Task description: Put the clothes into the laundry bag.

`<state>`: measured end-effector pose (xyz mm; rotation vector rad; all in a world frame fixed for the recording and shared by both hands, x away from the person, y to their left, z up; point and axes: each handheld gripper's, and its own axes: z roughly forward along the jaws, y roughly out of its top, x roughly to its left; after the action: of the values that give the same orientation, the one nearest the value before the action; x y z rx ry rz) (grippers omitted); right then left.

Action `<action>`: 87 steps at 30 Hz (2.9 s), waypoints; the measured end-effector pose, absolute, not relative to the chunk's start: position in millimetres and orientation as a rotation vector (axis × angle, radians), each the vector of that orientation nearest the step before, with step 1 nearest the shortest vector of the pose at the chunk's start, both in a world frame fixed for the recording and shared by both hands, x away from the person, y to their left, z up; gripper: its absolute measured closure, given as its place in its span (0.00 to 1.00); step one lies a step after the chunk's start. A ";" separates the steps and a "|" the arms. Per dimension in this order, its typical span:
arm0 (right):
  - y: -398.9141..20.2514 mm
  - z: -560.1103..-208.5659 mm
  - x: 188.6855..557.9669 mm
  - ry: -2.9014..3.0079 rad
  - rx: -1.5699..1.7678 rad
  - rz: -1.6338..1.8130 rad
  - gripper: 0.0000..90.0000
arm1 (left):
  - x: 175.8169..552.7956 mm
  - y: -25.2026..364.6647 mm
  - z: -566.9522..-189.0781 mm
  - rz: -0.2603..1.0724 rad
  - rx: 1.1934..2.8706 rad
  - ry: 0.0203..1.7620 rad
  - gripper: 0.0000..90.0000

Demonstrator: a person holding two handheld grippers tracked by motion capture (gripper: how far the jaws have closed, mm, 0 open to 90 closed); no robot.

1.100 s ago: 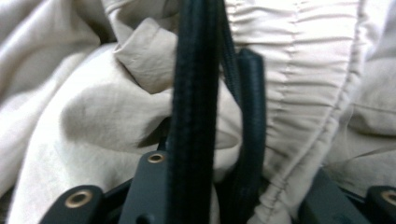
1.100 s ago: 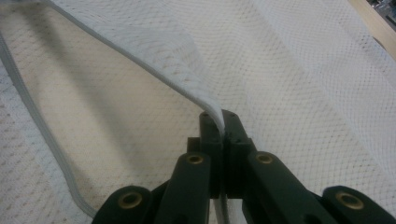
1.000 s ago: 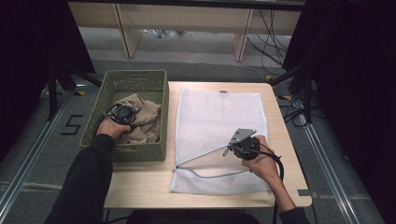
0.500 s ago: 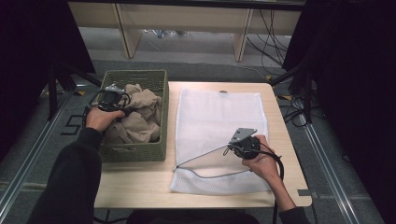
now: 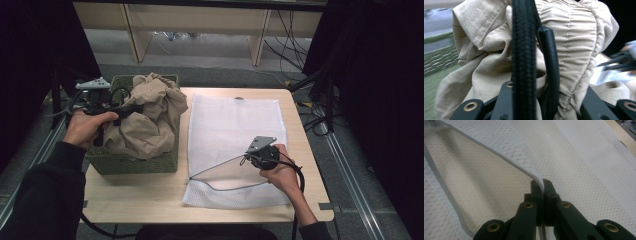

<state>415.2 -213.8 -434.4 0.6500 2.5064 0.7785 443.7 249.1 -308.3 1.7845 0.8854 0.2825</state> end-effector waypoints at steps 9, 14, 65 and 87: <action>-218.1 -430.0 417.5 2.483 0.690 0.808 1.00 | 387.4 208.0 -275.4 0.143 1.778 0.670 0.79; -220.9 -423.9 419.6 2.454 0.731 0.848 1.00 | 355.7 174.0 -274.5 0.033 1.785 0.578 0.79; -222.2 -389.0 410.6 2.410 0.689 0.922 1.00 | 426.8 -33.3 -474.5 0.313 2.244 0.721 0.56; -221.8 -395.9 412.4 2.439 0.709 0.917 1.00 | 445.1 151.1 -391.4 0.538 2.223 0.975 0.29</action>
<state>412.4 -221.8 -395.9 0.7091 2.4390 0.9172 445.1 151.1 -391.4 2.2230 0.9747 0.5381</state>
